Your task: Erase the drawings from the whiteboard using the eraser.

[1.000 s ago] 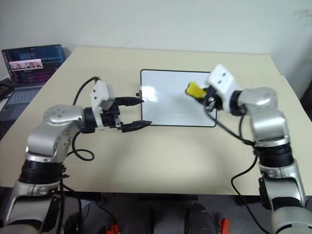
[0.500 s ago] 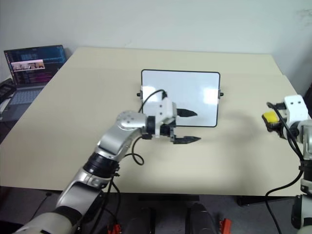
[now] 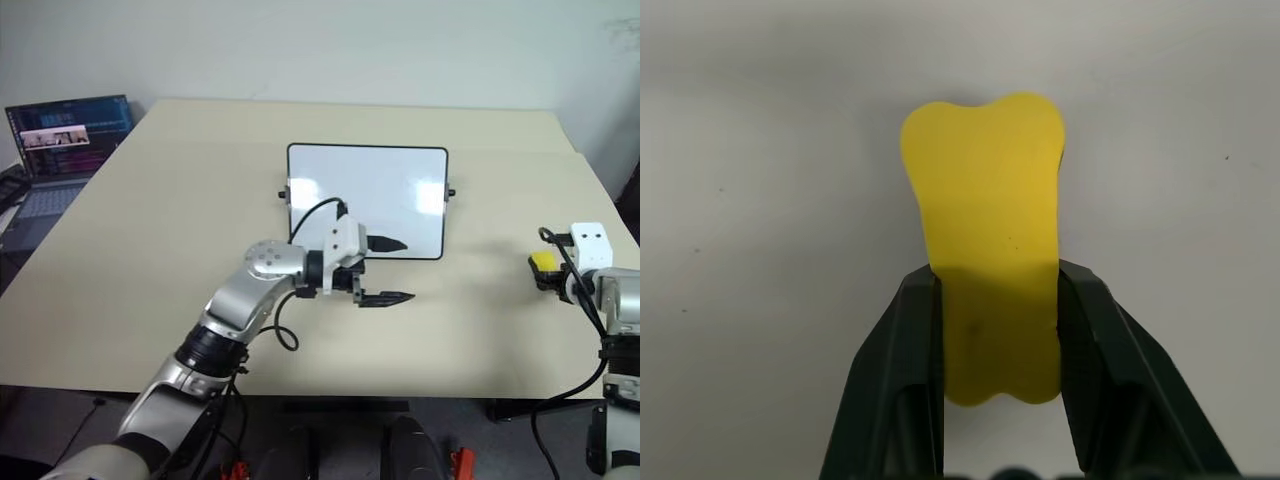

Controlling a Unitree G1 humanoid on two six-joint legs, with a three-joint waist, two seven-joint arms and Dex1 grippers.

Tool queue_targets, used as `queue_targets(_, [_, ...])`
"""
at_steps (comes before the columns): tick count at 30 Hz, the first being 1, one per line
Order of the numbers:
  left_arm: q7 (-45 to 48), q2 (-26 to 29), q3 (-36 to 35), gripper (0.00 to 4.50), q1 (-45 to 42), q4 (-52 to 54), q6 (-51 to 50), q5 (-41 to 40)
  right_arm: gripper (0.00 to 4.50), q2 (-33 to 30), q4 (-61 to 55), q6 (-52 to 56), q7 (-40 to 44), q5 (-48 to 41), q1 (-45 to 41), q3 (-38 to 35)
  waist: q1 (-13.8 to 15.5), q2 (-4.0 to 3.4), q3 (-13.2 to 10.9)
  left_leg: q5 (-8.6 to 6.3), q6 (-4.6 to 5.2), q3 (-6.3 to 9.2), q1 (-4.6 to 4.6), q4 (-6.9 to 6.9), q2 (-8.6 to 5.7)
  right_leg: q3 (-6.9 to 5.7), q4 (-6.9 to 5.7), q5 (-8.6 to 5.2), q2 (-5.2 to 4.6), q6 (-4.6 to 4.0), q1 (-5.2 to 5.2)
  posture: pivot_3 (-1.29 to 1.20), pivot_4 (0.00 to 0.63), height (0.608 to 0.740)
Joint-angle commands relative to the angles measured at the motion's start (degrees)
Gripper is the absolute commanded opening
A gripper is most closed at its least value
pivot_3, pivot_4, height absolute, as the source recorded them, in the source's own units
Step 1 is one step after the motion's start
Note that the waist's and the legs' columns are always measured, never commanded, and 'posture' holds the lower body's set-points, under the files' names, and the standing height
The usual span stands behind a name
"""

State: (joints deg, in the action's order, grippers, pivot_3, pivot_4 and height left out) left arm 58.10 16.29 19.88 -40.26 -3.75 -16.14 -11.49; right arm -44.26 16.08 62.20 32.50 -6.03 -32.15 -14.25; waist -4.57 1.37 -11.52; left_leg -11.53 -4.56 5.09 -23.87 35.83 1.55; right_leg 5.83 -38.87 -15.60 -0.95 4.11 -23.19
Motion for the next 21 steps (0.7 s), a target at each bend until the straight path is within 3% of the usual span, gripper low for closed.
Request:
queue_targets(1, [-0.5, 0.1, -1.1, 4.5, -0.3, 2.6, 0.1, -0.3, 2.69, -1.1, 1.7, -2.3, -0.4, -0.5, -2.4, 0.4, -0.1, 0.0, 0.0, 0.0, 0.0, 0.01, 0.0, 0.0, 0.0, -0.01, 0.0, 0.0, 0.0, 0.0, 0.0, 0.0, 0.15, 0.74])
queue_targets(6, [-0.7, 0.5, -1.8, 4.5, -0.3, 2.6, 0.0, -0.5, 4.46, -1.9, 2.2, -2.0, 0.2, -0.9, -3.0, 1.5, -0.1, 0.0, 0.0, 0.0, 0.0, 0.01, 0.0, -0.01, 0.0, -0.01, 0.0, 0.0, 0.0, 0.01, 0.0, 0.0, 0.15, 0.74])
queue_targets(15, [-2.9, 2.5, -8.0, 4.5, -0.6, 3.8, -2.2, -3.2, 4.46, -3.9, -4.6, -1.1, -1.6, -2.6, -7.5, -0.3, -0.3, -0.05, 0.0, 0.0, 0.0, 0.01, 0.0, -0.01, 0.0, 0.0, 0.0, -0.01, 0.0, 0.01, -0.01, 0.0, 0.15, 0.74])
queue_targets(21, [-14.8, 6.0, -20.2, 4.5, -2.4, 0.5, -2.3, -2.7, 4.46, 5.9, -0.8, -17.3, -10.8, -1.5, -12.8, -1.4, -0.6, -0.02, 0.0, 0.0, 0.0, 0.03, 0.07, -0.01, 0.09, -0.01, -0.03, -0.06, 0.08, 0.09, -0.01, 0.0, 0.15, 0.74])
